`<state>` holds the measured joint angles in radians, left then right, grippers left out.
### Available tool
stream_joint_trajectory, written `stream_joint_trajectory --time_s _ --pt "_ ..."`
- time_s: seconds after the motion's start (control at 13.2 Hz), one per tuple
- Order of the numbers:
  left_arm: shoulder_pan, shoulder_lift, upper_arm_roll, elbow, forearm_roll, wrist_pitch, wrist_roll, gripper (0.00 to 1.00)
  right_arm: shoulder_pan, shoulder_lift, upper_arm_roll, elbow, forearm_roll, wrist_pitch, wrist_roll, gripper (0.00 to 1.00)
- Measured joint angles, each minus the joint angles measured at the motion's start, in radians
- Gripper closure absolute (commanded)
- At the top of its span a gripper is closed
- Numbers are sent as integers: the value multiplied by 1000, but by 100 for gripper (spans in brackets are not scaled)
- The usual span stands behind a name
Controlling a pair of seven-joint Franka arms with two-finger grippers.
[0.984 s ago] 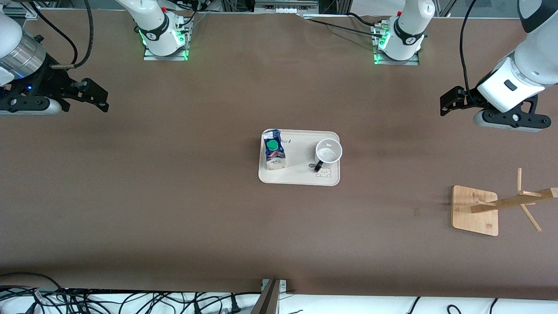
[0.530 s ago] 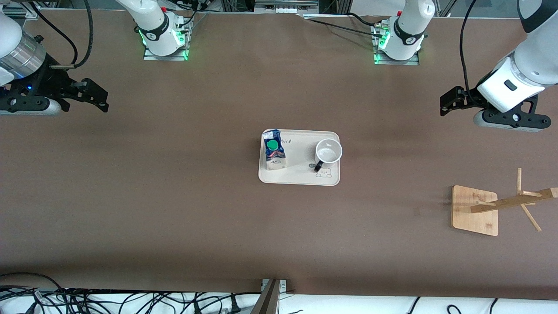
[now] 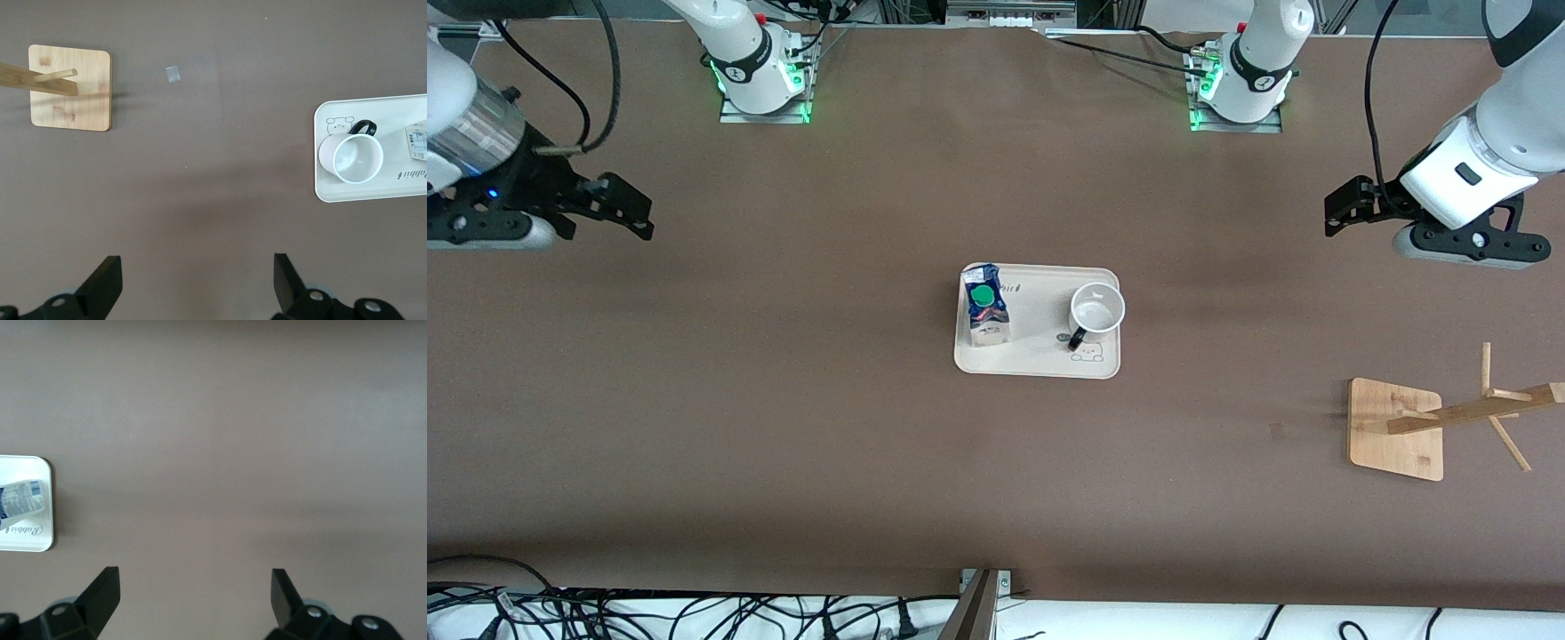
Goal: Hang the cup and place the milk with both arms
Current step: 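Reach the right gripper over the blue milk carton on the tray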
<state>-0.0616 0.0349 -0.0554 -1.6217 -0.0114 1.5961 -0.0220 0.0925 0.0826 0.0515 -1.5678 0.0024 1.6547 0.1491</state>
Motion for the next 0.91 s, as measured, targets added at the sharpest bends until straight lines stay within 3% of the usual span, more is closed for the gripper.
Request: stream_joint_trajectory --time_s 0.38,0.91 --pt "0 1 0 1 0 0 0 0 45 114 7 3 3 -11 -9 0" --pt "0 1 0 2 0 0 0 0 354 180 17 12 72 99 155 0"
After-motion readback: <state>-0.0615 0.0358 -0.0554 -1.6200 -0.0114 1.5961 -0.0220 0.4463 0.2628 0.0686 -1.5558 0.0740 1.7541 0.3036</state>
